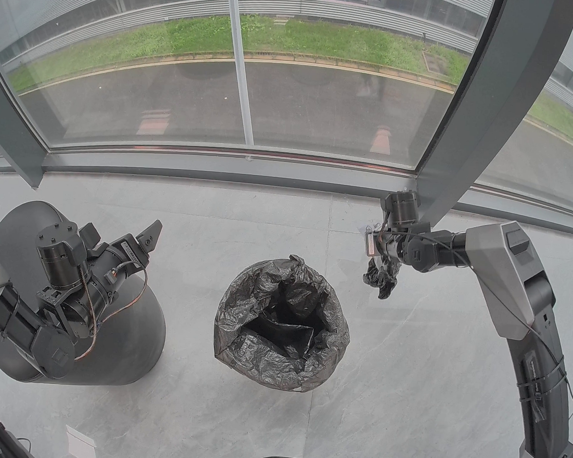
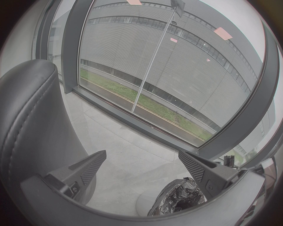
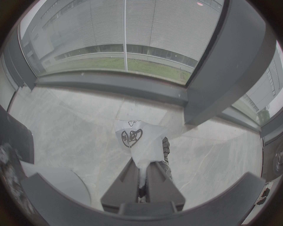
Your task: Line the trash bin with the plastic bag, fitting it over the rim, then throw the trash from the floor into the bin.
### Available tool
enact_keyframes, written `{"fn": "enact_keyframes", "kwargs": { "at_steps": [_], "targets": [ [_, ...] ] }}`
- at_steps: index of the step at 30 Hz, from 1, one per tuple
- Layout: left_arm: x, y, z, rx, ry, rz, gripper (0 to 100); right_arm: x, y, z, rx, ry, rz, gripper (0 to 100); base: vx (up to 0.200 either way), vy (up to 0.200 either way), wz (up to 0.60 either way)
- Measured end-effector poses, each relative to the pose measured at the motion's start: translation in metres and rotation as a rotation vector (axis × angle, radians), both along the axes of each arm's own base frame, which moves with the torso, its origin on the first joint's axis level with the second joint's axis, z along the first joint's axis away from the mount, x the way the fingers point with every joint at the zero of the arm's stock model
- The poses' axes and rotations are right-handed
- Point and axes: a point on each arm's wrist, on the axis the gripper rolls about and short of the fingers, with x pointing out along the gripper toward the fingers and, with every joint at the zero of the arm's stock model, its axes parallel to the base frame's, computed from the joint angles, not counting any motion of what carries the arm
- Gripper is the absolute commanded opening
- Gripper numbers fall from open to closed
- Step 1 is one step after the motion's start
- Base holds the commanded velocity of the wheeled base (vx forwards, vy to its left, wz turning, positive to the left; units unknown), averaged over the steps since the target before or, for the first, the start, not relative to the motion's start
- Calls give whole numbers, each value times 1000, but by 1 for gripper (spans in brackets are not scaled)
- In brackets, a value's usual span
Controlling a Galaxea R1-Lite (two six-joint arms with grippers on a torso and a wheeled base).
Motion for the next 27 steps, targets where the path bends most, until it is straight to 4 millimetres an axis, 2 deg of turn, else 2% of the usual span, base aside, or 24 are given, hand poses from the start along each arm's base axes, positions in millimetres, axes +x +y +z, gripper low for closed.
{"fn": "enact_keyframes", "kwargs": {
  "at_steps": [6,11,13,16,21,27],
  "targets": [
    [0,0,0,0,1,-1,100,-18,5,63,-14,-70,39,0,0,0,0],
    [-1,0,-1,1,2,0,100,-46,16,109,-13,-95,80,0,0,0,0],
    [-1,0,-1,1,3,0,100,-60,24,122,-6,-98,104,0,0,0,0],
    [-1,0,-1,1,4,0,100,-86,39,132,-2,-79,149,0,0,0,0],
    [-1,0,-1,0,4,0,100,-139,76,139,-3,-53,264,0,0,0,0],
    [-1,0,-1,0,3,0,100,-187,114,144,38,-169,338,0,0,0,0]
  ]
}}
